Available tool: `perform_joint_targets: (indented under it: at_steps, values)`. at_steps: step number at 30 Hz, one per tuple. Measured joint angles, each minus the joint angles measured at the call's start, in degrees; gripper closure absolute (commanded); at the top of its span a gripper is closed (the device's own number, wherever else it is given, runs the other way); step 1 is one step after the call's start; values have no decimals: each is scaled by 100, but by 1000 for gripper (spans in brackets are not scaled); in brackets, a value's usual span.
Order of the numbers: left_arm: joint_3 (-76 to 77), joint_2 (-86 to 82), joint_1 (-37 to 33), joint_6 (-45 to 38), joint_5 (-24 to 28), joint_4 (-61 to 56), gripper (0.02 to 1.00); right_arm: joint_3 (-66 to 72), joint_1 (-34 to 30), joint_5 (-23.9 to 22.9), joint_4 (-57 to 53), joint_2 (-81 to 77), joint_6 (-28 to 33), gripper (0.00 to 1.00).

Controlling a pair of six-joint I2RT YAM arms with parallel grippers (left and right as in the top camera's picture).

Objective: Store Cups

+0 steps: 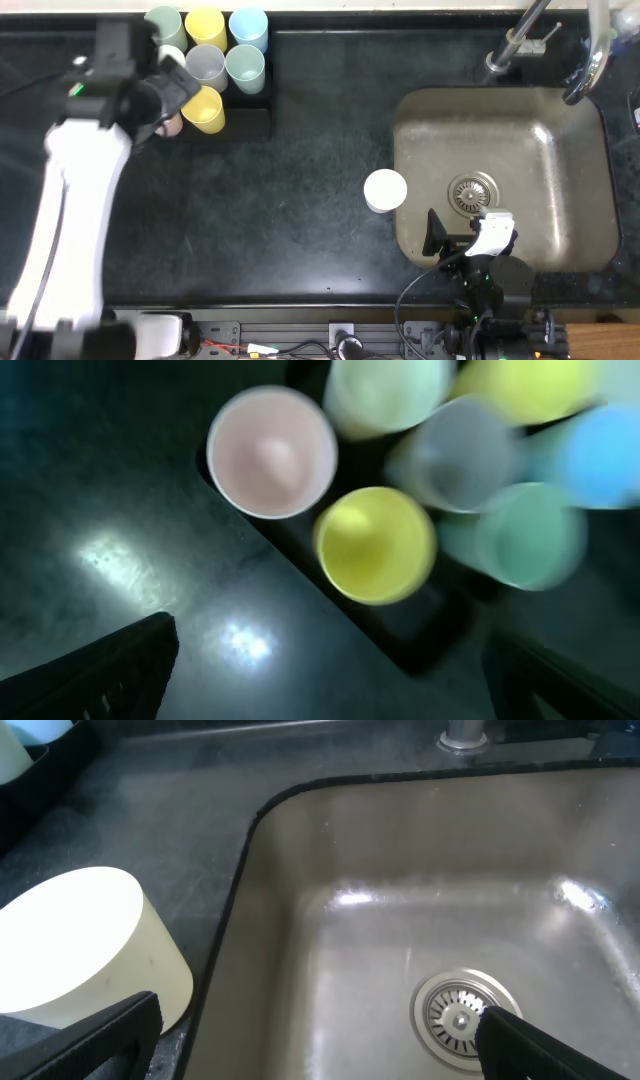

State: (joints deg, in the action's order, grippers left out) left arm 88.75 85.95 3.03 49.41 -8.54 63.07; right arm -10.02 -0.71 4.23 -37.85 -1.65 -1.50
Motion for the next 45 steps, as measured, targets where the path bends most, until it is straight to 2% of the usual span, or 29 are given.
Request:
perform_joint_targets:
  at_steps: [6, 11, 16, 18, 21, 26, 31, 45]
  values:
    - [0, -1530, 0, -120, -4, 48, 18, 0, 0, 2, -2, 0, 2, 3]
    - [-173, -2894, -35, -1080, -7, 11, 18, 0, -2, 2, -2, 0, -2, 3]
    - [-1637, -4804, -492, -2094, -48, -291, 18, 0, -2, 0, -7, 0, 0, 3]
    - [-2485, -5429, -686, -2365, -79, -879, 18, 0, 0, 2, -7, 0, -2, 3]
    - [-3904, -6063, -839, -2940, 85, -2389, 18, 0, 0, -2, -4, 0, -2, 3]
    - [-5965, -6808, -841, -3915, 901, -4940, 20, 0, 0, 2, -7, 0, 0, 3]
    - [-7023, -7405, -833, -4258, 1399, -6260, 18, 0, 0, 0, -7, 0, -2, 5]
    - [-7973, -8290, -348, -4389, 1547, -5969, 18, 0, 0, 2, -11, 0, -2, 5]
